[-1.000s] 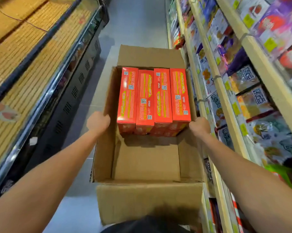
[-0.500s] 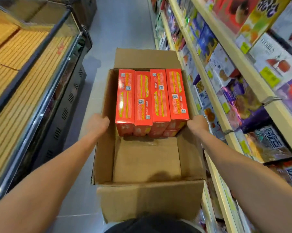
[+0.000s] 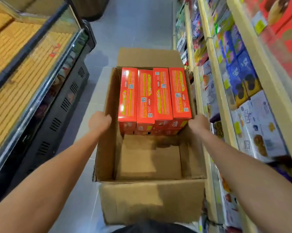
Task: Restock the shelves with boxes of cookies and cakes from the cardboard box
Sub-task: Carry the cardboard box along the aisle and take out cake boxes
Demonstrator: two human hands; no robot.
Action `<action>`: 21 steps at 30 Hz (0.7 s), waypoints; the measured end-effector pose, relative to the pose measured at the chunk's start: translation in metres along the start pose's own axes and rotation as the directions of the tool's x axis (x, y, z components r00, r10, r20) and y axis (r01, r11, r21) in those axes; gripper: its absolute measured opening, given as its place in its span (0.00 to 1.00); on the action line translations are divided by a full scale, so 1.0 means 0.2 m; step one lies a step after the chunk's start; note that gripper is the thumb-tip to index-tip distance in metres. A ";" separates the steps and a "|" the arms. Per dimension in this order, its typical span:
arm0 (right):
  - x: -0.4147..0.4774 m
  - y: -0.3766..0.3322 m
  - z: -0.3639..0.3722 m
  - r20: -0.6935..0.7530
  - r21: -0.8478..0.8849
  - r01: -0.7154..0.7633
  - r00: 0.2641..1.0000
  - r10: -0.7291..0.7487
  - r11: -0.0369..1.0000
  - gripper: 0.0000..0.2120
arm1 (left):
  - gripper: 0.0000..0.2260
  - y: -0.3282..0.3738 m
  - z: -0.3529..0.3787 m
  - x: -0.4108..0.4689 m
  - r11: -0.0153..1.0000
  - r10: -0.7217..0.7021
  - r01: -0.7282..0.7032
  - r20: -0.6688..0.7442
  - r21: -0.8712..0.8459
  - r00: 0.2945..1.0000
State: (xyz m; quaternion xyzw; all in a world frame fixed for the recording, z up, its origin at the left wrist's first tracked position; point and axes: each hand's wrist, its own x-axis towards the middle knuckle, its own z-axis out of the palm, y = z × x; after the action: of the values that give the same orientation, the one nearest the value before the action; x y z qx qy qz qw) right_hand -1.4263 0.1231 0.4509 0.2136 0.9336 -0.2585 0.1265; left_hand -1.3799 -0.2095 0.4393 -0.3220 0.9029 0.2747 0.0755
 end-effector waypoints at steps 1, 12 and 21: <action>0.10 -0.03 0.00 0.011 -0.008 -0.009 1.000 0.009 1.000 0.05 | 0.16 0.05 0.02 0.08 1.000 -0.009 0.009 -0.004 0.021 1.000; 0.87 -0.20 0.44 0.139 0.000 -0.159 0.978 0.157 0.987 0.08 | 0.17 0.31 0.35 0.91 0.994 -0.073 0.061 0.124 0.093 0.990; 1.64 -0.06 1.25 0.139 -0.072 -0.319 0.935 0.327 0.945 0.10 | 0.16 0.21 1.19 1.75 0.976 -0.174 0.140 0.215 0.165 0.961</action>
State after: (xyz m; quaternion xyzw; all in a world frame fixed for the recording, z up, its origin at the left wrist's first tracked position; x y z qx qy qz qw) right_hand -1.6875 0.0890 0.1332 0.3410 0.8797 -0.2269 0.2417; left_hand -1.6895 -0.2412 0.1488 -0.3526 0.8776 0.2352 0.2239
